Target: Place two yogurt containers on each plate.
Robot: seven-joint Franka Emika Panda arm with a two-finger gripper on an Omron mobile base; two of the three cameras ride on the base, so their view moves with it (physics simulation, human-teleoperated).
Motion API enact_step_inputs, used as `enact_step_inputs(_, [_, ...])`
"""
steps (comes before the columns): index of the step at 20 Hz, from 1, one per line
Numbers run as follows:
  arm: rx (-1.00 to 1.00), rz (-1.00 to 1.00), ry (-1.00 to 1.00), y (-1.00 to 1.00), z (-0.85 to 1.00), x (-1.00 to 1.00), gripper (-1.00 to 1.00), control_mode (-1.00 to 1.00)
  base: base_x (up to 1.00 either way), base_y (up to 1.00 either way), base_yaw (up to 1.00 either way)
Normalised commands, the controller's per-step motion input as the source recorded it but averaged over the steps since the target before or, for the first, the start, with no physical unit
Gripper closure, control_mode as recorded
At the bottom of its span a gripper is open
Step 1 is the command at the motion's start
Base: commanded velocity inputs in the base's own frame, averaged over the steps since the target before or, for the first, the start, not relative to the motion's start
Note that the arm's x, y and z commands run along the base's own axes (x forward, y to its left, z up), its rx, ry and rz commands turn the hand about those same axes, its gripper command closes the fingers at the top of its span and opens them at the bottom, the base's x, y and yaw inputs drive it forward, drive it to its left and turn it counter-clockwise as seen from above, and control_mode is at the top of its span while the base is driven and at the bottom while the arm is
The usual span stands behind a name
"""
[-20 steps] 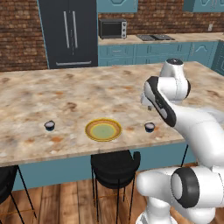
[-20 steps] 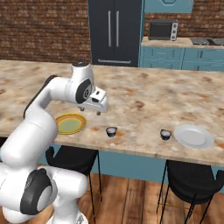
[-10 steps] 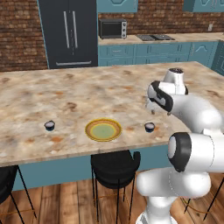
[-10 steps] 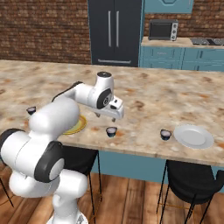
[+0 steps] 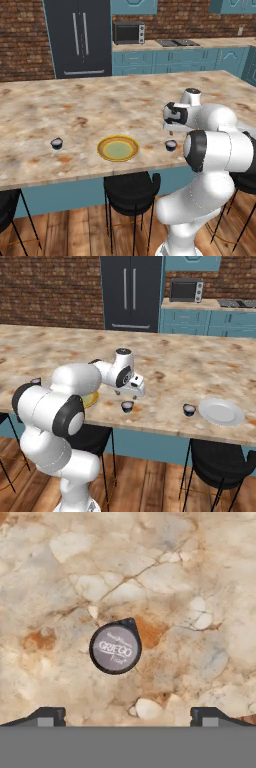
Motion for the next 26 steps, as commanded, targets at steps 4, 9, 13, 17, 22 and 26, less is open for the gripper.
enact_step_inputs(4, [-0.13,0.07,0.00,0.25,-0.22,0.30,-1.00,-1.00,0.00,0.00,0.00])
enact_step_inputs(9, [0.00,0.02,-0.01,0.02,-0.16,0.11,-1.00,-1.00,0.00,0.00,0.00])
enact_step_inputs(13, [0.00,0.00,0.00,-0.04,-0.25,0.00,-1.00,-1.00,0.00,0.00,0.00])
enact_step_inputs(17, [0.00,0.00,0.00,-0.02,-0.24,0.00,-1.00,-1.00,0.00,0.00,0.00])
enact_step_inputs(22, [0.01,0.00,0.00,0.00,-0.24,0.07,-1.00,-1.00,0.00,0.00,0.00])
enact_step_inputs(26, [0.00,0.00,0.01,-0.03,-0.24,0.10,-1.00,-1.00,0.00,0.00,0.00])
